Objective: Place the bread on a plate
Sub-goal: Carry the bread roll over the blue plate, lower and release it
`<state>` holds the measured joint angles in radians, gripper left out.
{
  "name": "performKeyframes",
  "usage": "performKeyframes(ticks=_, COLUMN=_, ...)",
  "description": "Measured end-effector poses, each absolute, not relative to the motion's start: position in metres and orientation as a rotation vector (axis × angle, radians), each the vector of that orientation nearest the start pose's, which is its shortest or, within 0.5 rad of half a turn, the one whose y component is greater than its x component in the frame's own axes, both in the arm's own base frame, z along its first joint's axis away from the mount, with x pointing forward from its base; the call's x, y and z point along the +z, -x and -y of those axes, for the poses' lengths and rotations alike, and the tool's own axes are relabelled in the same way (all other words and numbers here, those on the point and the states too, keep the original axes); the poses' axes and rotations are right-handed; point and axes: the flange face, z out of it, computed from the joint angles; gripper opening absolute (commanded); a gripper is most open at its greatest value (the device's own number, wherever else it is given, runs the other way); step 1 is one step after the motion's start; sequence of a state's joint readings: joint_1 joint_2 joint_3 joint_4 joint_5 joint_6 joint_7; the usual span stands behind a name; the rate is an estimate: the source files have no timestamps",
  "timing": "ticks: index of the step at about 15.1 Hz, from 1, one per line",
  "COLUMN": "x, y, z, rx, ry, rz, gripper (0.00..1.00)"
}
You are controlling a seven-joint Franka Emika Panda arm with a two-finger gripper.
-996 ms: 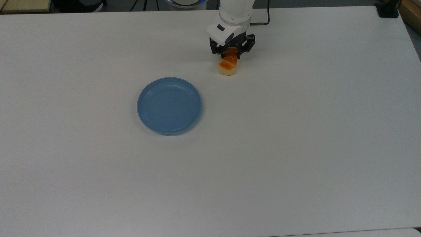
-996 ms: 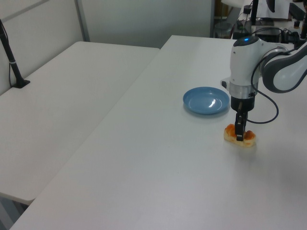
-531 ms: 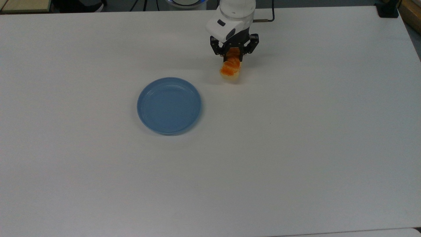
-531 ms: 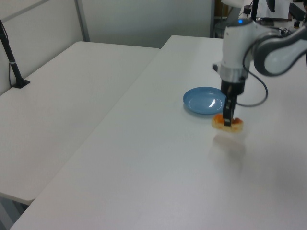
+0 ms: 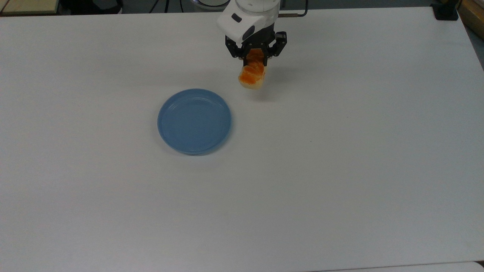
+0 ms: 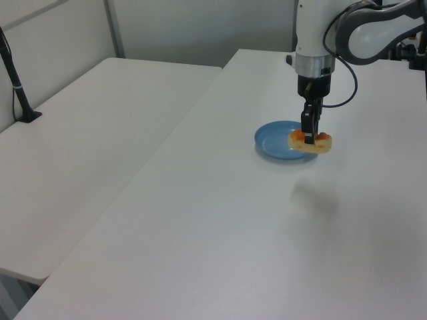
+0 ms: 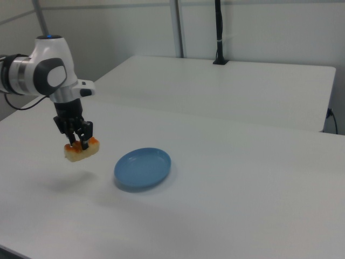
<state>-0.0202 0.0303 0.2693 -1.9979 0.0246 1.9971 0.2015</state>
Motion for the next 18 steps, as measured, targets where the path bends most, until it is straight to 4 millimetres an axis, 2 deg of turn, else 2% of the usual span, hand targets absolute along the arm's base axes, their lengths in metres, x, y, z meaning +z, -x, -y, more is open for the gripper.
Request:
performKeyframes(ticks=4, x=0.440, y=-0.582, z=-0.097, rx=0.028, ry=3.115, rz=-0.056, gripper=0.51)
performKeyframes(ticks=8, x=0.428, y=-0.598, z=-0.084, rx=0.036, ry=3.137, rz=-0.073, gripper=0.52)
performKeyframes(ticks=13, x=0.418, y=-0.623, z=-0.047, rx=0.017, ry=3.166, rz=-0.150, gripper=0.53)
performKeyframes(ticks=16, x=0.404, y=-0.634, z=-0.041, rx=-0.005, ry=3.169, rz=-0.157, gripper=0.55)
performKeyframes(ticks=17, x=0.402, y=-0.637, z=-0.039, rx=-0.018, ry=3.169, rz=-0.165, gripper=0.56)
performKeyframes(ticks=18, x=0.400, y=-0.639, z=-0.032, rx=-0.034, ry=3.168, rz=-0.182, gripper=0.62)
